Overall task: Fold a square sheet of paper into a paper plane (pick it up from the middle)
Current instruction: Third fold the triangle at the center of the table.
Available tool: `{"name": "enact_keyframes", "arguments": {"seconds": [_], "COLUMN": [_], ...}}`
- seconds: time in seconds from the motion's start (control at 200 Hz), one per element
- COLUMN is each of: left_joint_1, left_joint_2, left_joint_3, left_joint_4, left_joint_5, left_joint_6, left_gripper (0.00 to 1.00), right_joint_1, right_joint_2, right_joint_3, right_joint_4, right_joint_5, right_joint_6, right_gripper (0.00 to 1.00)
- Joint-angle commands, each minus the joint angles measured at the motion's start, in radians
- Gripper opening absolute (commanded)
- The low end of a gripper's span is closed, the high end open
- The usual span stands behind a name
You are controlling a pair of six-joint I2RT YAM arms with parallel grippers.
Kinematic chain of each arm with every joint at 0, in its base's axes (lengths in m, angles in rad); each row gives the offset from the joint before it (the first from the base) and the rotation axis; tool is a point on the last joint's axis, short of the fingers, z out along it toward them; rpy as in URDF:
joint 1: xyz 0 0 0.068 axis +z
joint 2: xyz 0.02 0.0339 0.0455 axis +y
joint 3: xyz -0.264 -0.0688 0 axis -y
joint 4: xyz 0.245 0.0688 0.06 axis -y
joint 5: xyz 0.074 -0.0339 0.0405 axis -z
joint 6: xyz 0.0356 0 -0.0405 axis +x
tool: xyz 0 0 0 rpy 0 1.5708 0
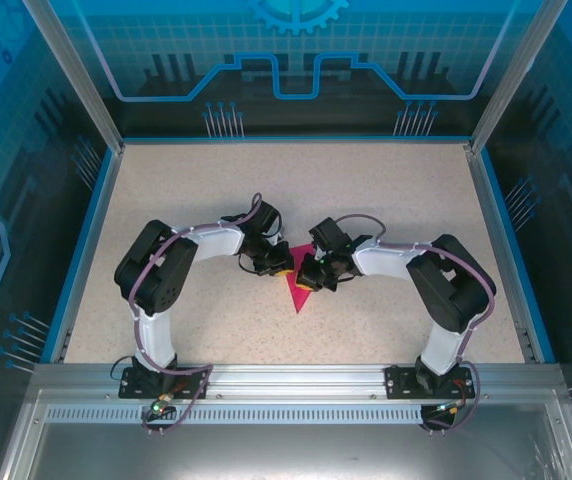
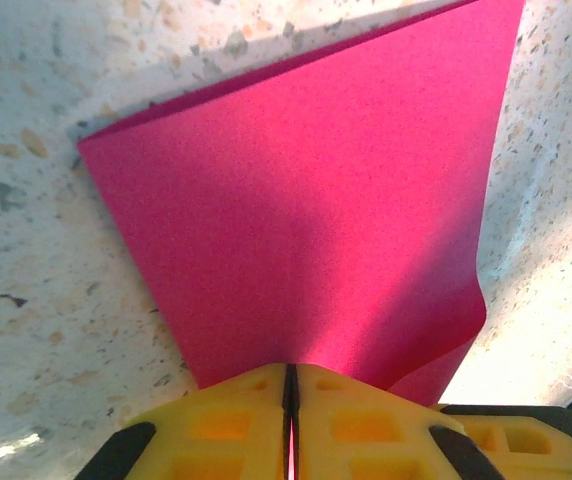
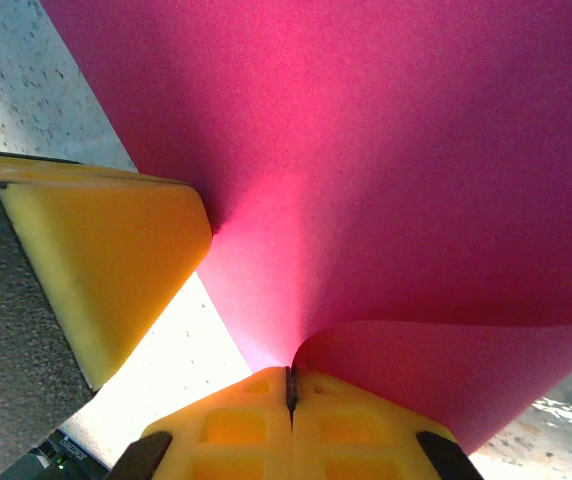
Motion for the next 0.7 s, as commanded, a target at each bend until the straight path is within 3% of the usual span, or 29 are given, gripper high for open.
{"name": "enact_keyframes", "arguments": {"seconds": [0.0,0.695], "left_joint_1": [-0.008,-0.008], "left_joint_2": [0.023,0.026], "left_joint_3": [0.006,0.001], "left_joint_4": [-0.022,-0.022], "left_joint_5": [-0.009,-0.01], "left_joint_6": [0.014,0.012], "left_gripper": [0.12,0.12], "right_joint_1": [0.015,0.016], "right_joint_2": [0.021,0.038], "right_joint_3": [-0.002,-0.012], "right_joint_4": [0.014,0.044], "right_joint_5": [0.004,0.01], "right_joint_6": [0.013,0.027], "right_gripper": [0.04,0.03]}}
